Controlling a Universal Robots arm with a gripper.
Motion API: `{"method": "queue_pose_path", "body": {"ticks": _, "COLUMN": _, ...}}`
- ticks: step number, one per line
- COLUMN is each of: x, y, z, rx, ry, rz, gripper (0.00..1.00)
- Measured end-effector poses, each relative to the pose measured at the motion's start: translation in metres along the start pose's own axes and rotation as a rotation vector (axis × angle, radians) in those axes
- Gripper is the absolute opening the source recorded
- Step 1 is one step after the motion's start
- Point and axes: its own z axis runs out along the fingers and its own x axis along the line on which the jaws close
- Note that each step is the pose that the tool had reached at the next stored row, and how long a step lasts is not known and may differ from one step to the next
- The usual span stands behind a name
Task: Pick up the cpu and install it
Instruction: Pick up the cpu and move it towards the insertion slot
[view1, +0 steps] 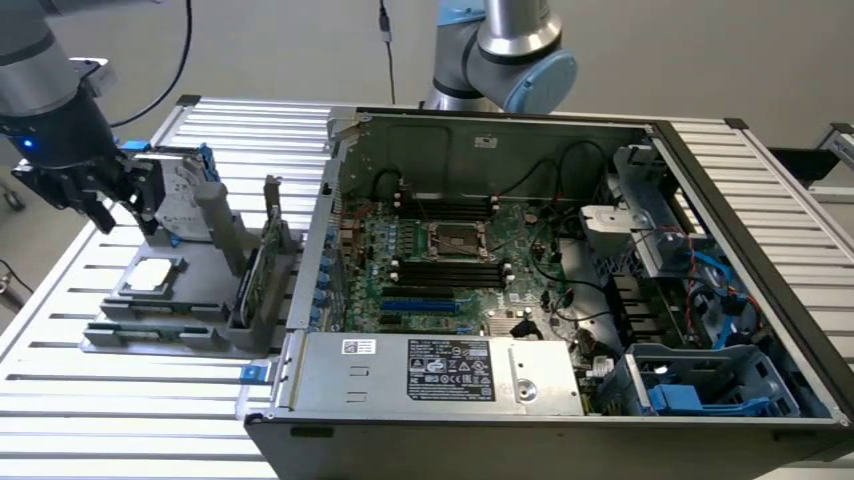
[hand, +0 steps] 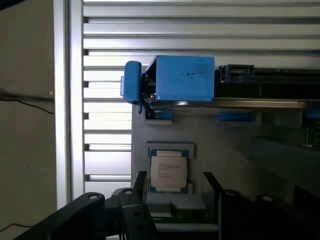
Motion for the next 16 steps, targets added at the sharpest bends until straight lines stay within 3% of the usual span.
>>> {"method": "queue_pose_path", "body": {"ticks": 5, "x": -0.001, "y": -0.0066, "z": 0.0091, "rx": -0.0002, "ry": -0.0003, "rz": 0.000, "gripper": 0.56}}
{"method": "queue_pose_path", "body": {"ticks": 16, "x": -0.004, "y": -0.0093, "z": 0.0288, "rx": -0.0001, "ry": -0.0004, "rz": 0.003, "gripper": 0.56}}
